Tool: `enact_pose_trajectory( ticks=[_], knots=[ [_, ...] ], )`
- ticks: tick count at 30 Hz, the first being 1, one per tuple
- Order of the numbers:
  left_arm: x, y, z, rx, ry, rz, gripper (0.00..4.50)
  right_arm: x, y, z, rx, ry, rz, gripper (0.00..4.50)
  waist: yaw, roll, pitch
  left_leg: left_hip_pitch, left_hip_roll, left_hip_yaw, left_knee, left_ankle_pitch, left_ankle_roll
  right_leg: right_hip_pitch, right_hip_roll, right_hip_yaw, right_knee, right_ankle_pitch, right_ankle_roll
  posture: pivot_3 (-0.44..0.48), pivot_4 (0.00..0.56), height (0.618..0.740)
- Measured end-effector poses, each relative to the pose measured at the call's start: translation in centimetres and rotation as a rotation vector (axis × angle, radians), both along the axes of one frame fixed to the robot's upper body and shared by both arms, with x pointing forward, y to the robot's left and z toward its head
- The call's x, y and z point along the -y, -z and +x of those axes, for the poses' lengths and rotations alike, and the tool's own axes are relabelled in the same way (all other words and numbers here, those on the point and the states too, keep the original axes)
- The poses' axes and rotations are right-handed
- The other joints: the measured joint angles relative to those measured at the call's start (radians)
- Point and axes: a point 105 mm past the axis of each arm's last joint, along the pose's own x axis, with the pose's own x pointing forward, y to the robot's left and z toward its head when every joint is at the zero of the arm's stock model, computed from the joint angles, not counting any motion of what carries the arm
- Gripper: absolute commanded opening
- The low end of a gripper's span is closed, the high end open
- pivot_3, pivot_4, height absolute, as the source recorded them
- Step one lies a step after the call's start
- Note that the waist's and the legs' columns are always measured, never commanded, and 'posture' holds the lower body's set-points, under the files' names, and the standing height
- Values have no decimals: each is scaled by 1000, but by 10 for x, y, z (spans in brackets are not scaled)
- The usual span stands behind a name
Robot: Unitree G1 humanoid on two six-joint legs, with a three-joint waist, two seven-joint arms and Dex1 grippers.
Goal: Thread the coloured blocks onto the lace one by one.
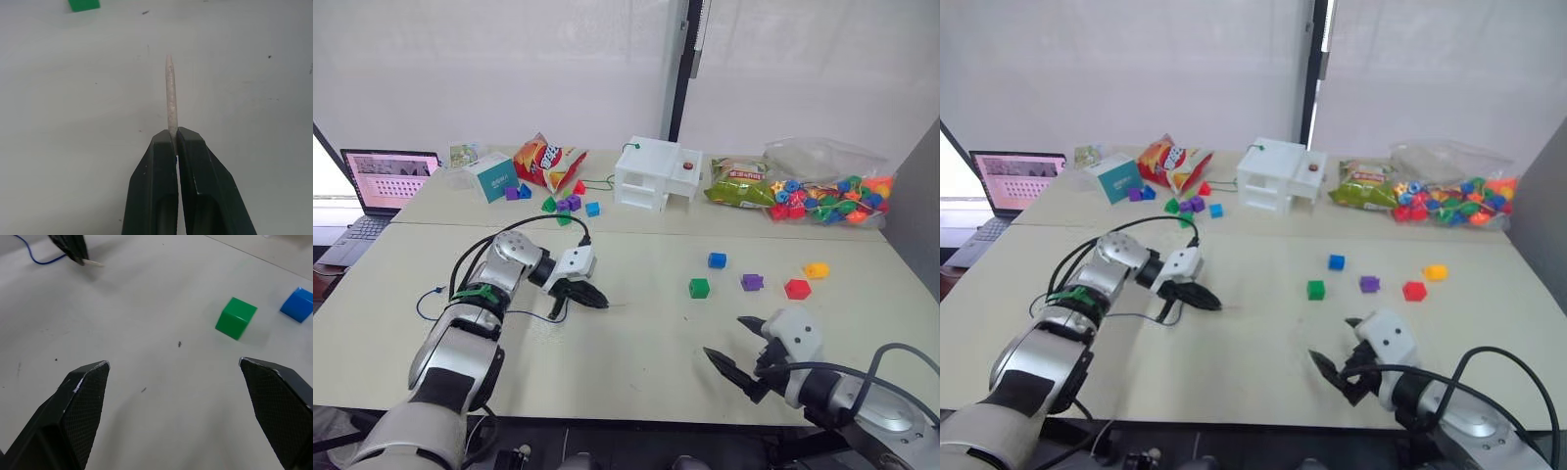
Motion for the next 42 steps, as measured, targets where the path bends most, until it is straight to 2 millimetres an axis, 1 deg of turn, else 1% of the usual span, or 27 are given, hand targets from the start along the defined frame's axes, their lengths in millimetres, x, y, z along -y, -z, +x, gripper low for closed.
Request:
enact_pose_trajectory(
  ticks=[1,5,8,11,13,15,18,19,20,22,23,26,28,30,33,37,40,42],
  knots=[
    [0,0,-3,-3,0,-2,29,4,1,3,5,41,10,4500,-1,0,0,0,0,0,0,0,0,0,0,0,0,0,0,0,150,740],
    [-2,5,-22,-35,-2,1,29,41,2,18,49,299,36,4500,-3,1,0,0,1,0,0,0,0,-1,0,1,1,0,0,0,150,740],
    [-2,7,-36,-68,-44,-10,29,68,-5,31,102,474,48,4500,-4,1,0,1,1,1,-1,0,0,-1,0,2,1,0,0,0,150,740],
    [-1,6,-43,-67,-60,0,29,87,-11,38,130,578,48,4500,0,3,0,1,1,1,-1,0,0,0,0,2,1,0,0,0,150,740],
    [-5,5,-46,-59,-107,-4,29,100,-13,54,124,653,67,4500,-4,3,0,2,0,1,0,0,-1,0,0,3,1,0,0,0,150,740],
    [0,3,-50,-47,-108,-24,29,115,-11,70,89,717,63,4500,-6,4,0,2,0,2,0,1,-1,0,0,4,1,0,0,0,150,740],
    [1,4,-52,-48,-125,-29,29,125,-8,85,43,755,78,4500,-4,5,0,3,1,2,-2,1,-1,0,1,3,1,0,-1,0,150,740],
    [0,5,-52,-46,-130,-29,29,128,-6,91,24,764,83,4500,-6,5,0,3,1,2,-2,1,-1,0,2,4,1,0,-1,0,150,740],
    [1,5,-53,-42,-134,-31,29,135,-5,102,-2,782,78,4500,-9,6,1,3,0,3,-1,1,-1,0,1,4,1,0,-1,0,150,740],
    [2,4,-54,-36,-138,-39,29,152,-10,118,-27,813,62,4500,-13,9,1,3,0,4,-1,1,-1,0,0,5,1,1,0,0,150,740],
    [1,5,-53,-36,-147,-40,29,161,-16,129,-30,821,63,4500,-16,10,2,3,0,4,-2,1,-1,0,0,5,1,1,0,0,150,740],
    [2,7,-53,-35,-157,-43,29,172,-31,149,-9,827,85,4500,-21,10,2,2,1,4,-3,1,-1,-1,1,5,0,1,0,0,150,740],
    [2,7,-53,-33,-163,-44,29,175,-32,155,-9,827,91,4500,-23,10,2,2,1,3,-3,1,-1,-1,2,5,0,1,0,0,150,740],
    [2,8,-52,-30,-170,-45,29,176,-23,165,-50,826,104,4500,-26,10,2,1,1,4,-3,1,-1,-2,1,6,0,1,0,0,150,740],
    [2,9,-53,-28,-176,-45,29,178,-13,174,-93,832,101,4500,-29,11,2,1,0,5,-3,1,-1,-2,0,6,-1,1,0,0,150,740],
    [1,9,-53,-26,-184,-44,29,180,-8,184,-114,852,89,4500,-29,11,2,1,0,4,-3,1,-1,-2,0,6,-1,1,0,0,150,740],
    [0,9,-54,-25,-190,-41,29,182,-3,188,-128,864,98,4500,-28,11,2,1,1,4,-3,1,-1,-2,0,6,-1,1,0,0,150,740],
    [-1,11,-54,-32,-198,-37,0,183,3,187,-148,873,103,3944,-29,11,2,1,1,4,-3,1,-1,-2,0,6,-1,1,0,0,150,740]
  ],
)
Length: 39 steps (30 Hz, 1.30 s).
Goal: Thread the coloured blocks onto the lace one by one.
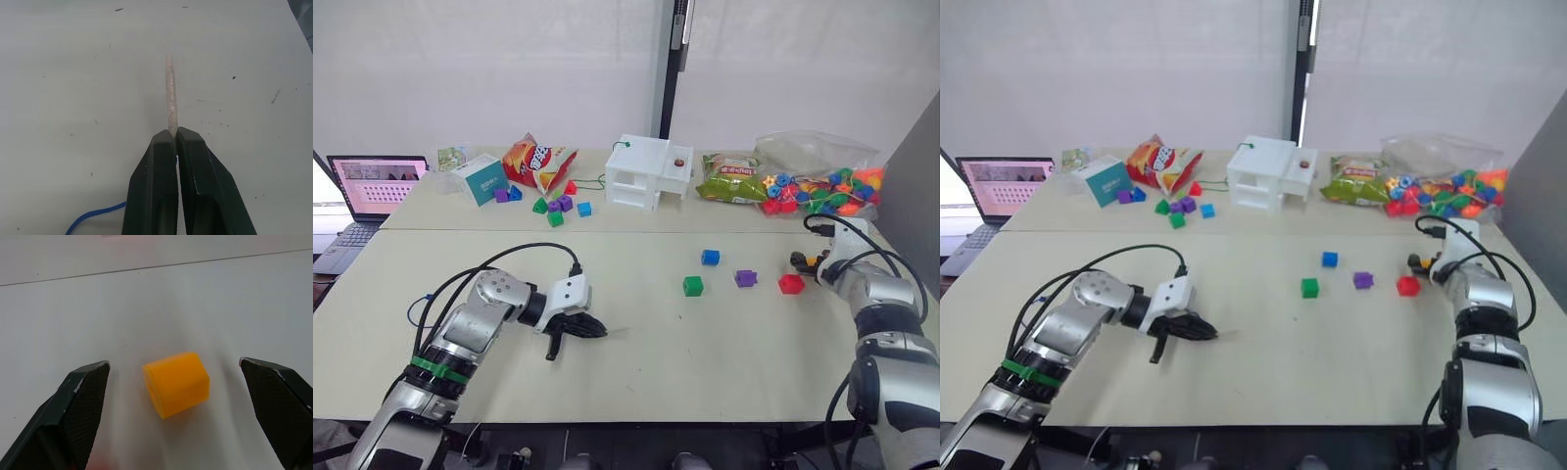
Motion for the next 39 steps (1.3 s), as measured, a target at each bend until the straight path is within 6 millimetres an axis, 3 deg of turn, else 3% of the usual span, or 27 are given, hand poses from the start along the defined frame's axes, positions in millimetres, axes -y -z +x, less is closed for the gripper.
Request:
enact_pose_trajectory(
  ticks=[8,19,24,28,31,33,36,39],
  knots=[
    [-1,0,-1,6,-8,4,0,-1,3,3,4,-5,3,1250,-2,0,0,0,0,0,0,0,0,0,0,0,0,0,0,0,150,740],
    [-3,0,1,15,-23,8,0,-2,0,5,14,-16,4,1138,-2,2,1,0,0,0,0,0,0,0,-1,0,0,0,0,0,150,740],
    [-4,-1,1,18,-27,7,0,-9,-25,-5,96,-51,-16,1138,6,5,2,-5,1,-3,-1,0,0,-2,-1,-1,2,0,0,0,150,740],
    [-10,-1,2,19,-46,15,0,-53,-57,-40,192,-159,23,1138,7,8,1,-19,-1,-2,4,1,-1,-20,-2,1,14,0,0,0,150,740],
    [-10,-2,1,14,-42,7,0,-110,-87,-78,248,-325,37,1138,4,8,1,-17,-1,-2,4,1,-1,-19,0,1,15,0,0,0,150,740],
    [-11,-2,1,10,-45,7,0,-138,-92,-94,254,-421,51,1138,4,8,1,-14,0,-3,4,1,-1,-16,0,0,15,0,0,0,150,740],
    [-12,-3,0,-10,-55,-1,0,-201,-74,-126,195,-645,128,1138,4,8,1,-10,0,-3,4,1,-1,-14,1,1,14,0,-1,0,150,740],
    [-12,-4,-1,-12,-57,2,0,-246,-43,-147,90,-783,207,1138,6,8,1,-11,-2,-3,4,2,-2,-15,0,0,14,0,-1,0,150,740]
  ],
)
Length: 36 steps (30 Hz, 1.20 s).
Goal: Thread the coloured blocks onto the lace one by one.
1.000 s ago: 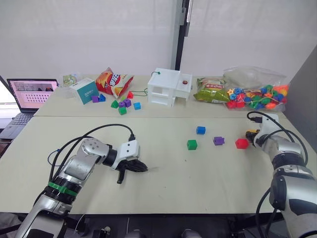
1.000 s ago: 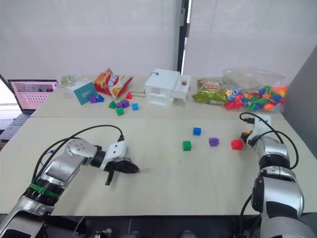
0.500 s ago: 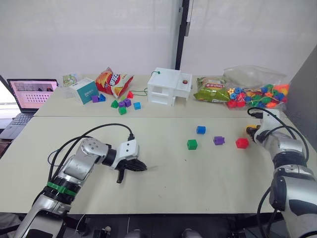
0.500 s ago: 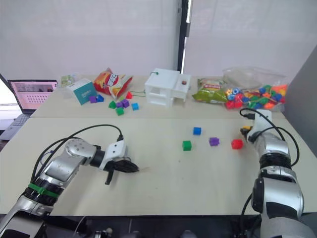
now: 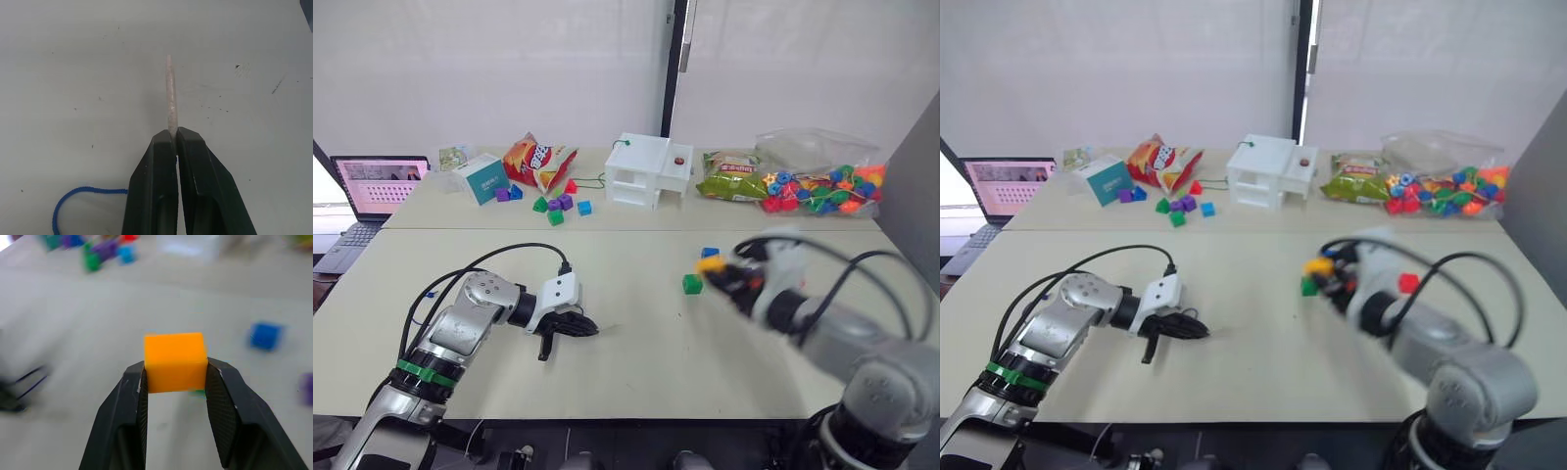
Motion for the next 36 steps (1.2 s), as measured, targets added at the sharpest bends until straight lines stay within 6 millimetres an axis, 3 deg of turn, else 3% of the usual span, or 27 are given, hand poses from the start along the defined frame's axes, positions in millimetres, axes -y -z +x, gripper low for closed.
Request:
enact_pose_trajectory(
  ticks=[3,9,14,16,23,28,31,36],
  knots=[
    [1,-2,-1,3,4,-1,0,-17,16,-7,-48,-32,-43,1138,0,0,0,0,-2,0,0,0,0,0,-1,0,0,0,0,0,150,740],
    [5,-4,-3,4,10,-2,0,-21,59,-2,-151,10,-218,1138,-4,0,0,0,-2,0,0,1,-2,-1,0,0,0,0,0,0,150,740],
    [4,-5,-3,2,7,0,0,-28,65,4,-107,30,-229,1138,-6,0,0,3,-1,0,0,1,-2,0,2,0,-1,0,0,0,150,740],
    [3,-6,-3,4,7,3,0,-29,65,4,-91,41,-223,2178,-6,0,0,3,0,0,0,1,-2,0,2,0,-1,0,0,0,150,740],
    [-1,-8,-6,0,2,5,0,-21,54,1,-46,-5,-214,4480,-3,0,0,3,-1,0,0,1,-2,0,1,0,-1,0,0,0,150,740],
    [-3,-4,-11,-39,-18,2,0,-19,27,-2,41,-204,-236,4480,-3,-1,1,3,0,0,0,1,-2,1,2,0,-2,0,0,0,150,740],
    [-1,-5,-14,-62,-27,-4,0,-14,28,-7,45,-413,-323,4480,-2,-2,1,3,0,0,0,1,-2,3,1,-1,-5,0,0,0,150,740],
    [3,-8,-16,-76,-32,-17,0,-6,28,14,160,-734,-526,4480,-6,-4,2,5,1,1,-1,1,-1,3,3,0,-5,0,0,0,150,740]
  ],
)
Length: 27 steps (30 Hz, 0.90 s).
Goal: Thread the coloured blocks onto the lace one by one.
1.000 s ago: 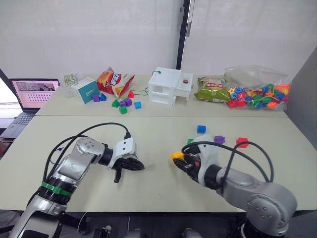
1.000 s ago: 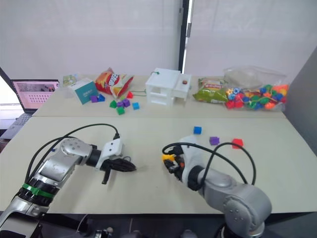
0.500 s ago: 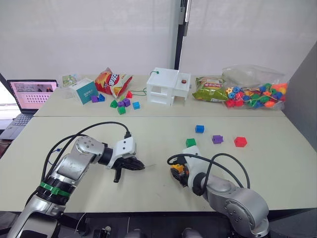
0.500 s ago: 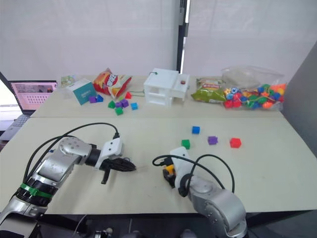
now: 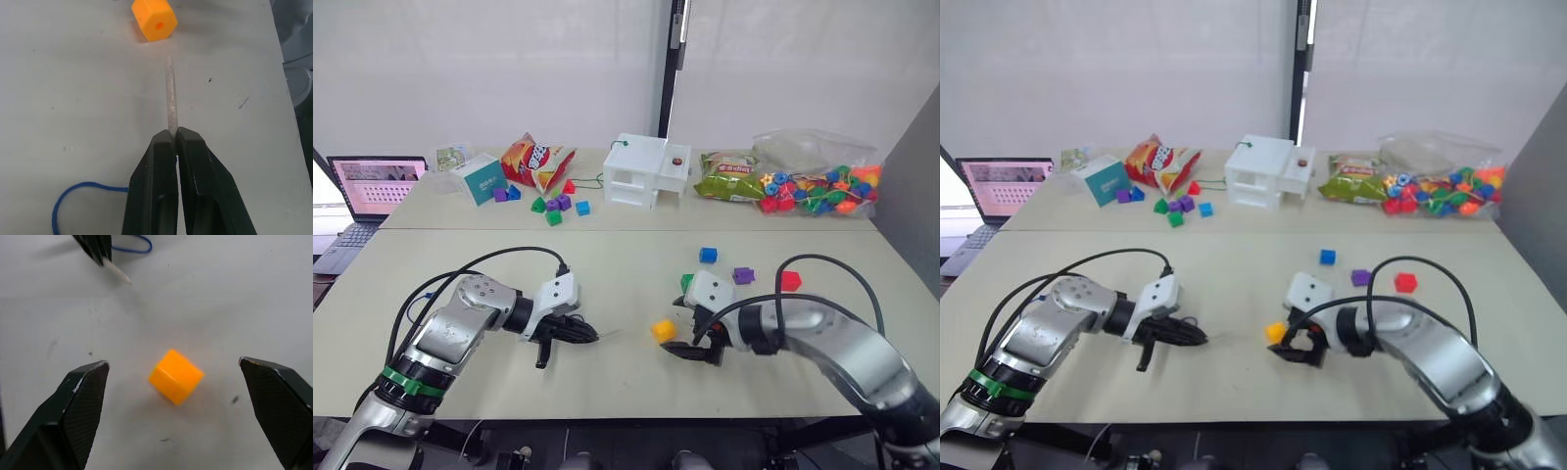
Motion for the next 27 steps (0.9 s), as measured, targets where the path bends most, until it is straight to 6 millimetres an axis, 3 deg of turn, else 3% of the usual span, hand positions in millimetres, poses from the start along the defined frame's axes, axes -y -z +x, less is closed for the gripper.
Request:
enact_pose_trajectory(
  ticks=[7,15,25,27],
  knots=[
    [4,3,-7,5,16,8,0,-9,15,26,23,-353,-168,4480,-2,-1,0,-1,1,2,0,0,0,-2,0,2,0,0,-1,0,150,740],
    [1,5,-11,1,2,25,0,-5,34,38,-38,-467,-219,4480,7,-1,1,-4,0,1,1,0,0,-3,-2,1,0,0,-1,0,150,740],
    [7,3,-12,-1,-12,20,0,-6,35,45,-44,-450,-147,1267,8,-1,1,-4,0,0,1,1,-1,-4,-2,0,5,1,-1,0,150,740],
    [11,1,-11,4,-14,20,0,-7,35,41,-46,-422,-119,1225,11,-1,1,-4,0,-1,1,1,-1,-3,-2,0,6,1,-1,0,150,740]
  ],
)
